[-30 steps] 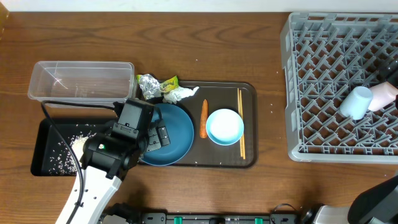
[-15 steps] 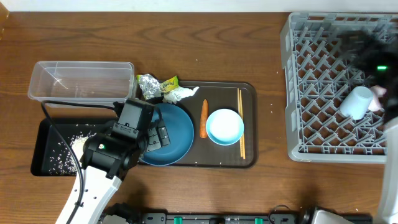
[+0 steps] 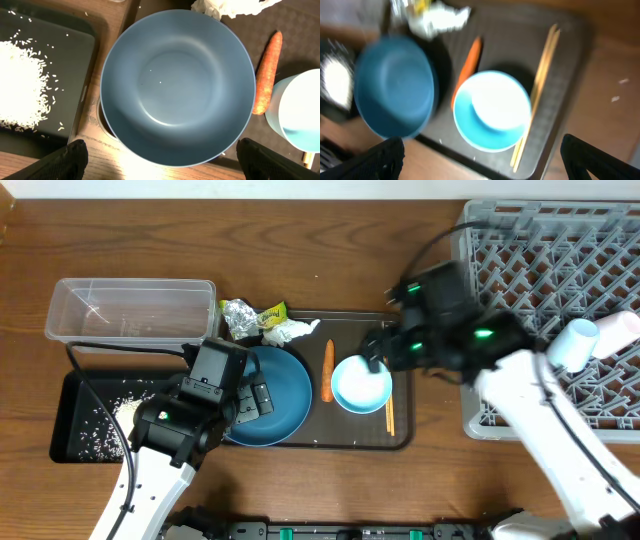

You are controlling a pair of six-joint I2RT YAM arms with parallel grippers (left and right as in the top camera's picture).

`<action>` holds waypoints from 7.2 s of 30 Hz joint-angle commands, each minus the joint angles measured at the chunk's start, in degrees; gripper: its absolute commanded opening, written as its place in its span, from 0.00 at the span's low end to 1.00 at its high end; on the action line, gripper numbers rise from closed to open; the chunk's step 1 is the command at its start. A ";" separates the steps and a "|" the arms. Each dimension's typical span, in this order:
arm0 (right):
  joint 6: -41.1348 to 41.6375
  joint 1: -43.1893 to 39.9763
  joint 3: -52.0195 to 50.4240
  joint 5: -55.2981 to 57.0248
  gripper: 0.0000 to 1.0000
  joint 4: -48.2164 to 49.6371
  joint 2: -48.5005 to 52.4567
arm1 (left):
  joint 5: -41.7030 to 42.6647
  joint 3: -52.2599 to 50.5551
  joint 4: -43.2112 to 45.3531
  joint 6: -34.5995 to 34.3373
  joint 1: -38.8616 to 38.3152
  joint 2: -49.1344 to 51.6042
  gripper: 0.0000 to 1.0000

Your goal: Sort waste into correct bins and load items into the dishwasher rack

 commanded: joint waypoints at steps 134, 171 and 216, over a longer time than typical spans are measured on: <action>20.37 -75.43 14.67 -35.32 0.01 55.25 32.79 | -1.14 0.72 -0.07 0.13 0.20 -0.09 0.98; 31.80 -76.17 14.60 -44.54 0.05 68.52 39.34 | -1.14 0.72 -0.07 0.13 0.20 -0.09 0.98; 0.70 -64.48 14.64 -27.87 0.99 38.77 13.64 | -1.14 0.72 -0.04 0.13 0.20 -0.09 0.98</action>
